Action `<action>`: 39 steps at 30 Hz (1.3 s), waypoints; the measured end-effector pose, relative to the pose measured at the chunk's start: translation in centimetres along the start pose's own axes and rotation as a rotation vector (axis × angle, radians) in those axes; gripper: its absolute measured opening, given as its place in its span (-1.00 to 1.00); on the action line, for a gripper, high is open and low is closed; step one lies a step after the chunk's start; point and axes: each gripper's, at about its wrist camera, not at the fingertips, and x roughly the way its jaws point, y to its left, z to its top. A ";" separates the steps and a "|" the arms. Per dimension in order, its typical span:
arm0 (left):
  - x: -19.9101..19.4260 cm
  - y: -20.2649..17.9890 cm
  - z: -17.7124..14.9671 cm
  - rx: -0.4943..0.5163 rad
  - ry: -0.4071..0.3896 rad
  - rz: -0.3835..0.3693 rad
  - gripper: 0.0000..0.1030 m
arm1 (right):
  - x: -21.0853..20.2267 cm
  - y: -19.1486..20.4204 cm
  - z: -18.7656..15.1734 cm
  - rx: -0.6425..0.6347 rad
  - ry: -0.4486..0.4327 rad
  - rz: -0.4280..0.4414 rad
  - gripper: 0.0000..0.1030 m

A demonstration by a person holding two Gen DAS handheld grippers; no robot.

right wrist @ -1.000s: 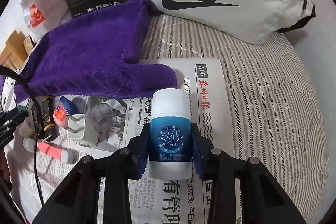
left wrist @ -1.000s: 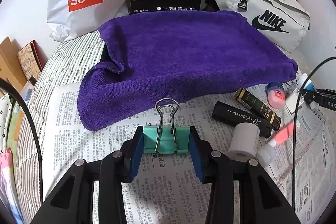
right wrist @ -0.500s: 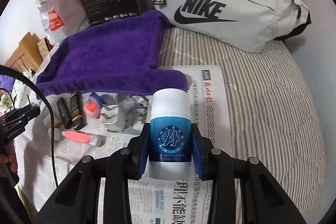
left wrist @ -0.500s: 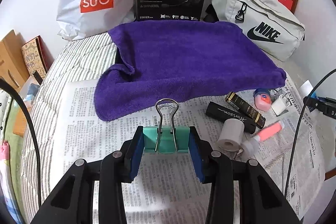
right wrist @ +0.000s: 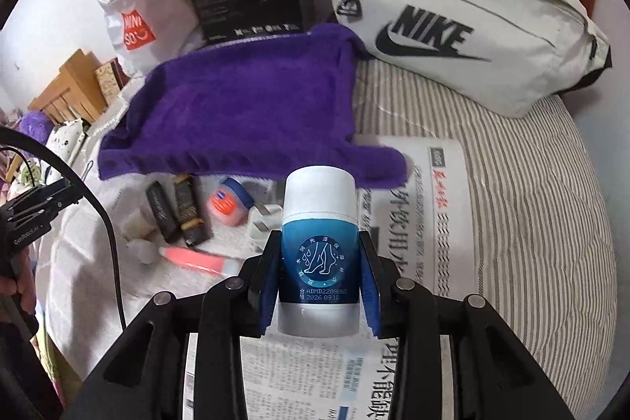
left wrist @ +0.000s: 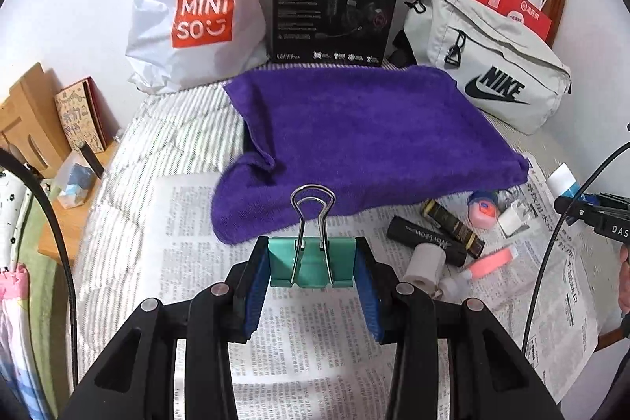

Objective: Organize rigid objects
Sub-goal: 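Carry the clip and bottle onto the purple towel and open both grippers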

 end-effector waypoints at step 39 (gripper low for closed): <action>13.1 1.4 13.4 -0.062 0.058 -0.035 -0.24 | 12.9 2.3 15.1 -0.098 0.047 0.032 -0.30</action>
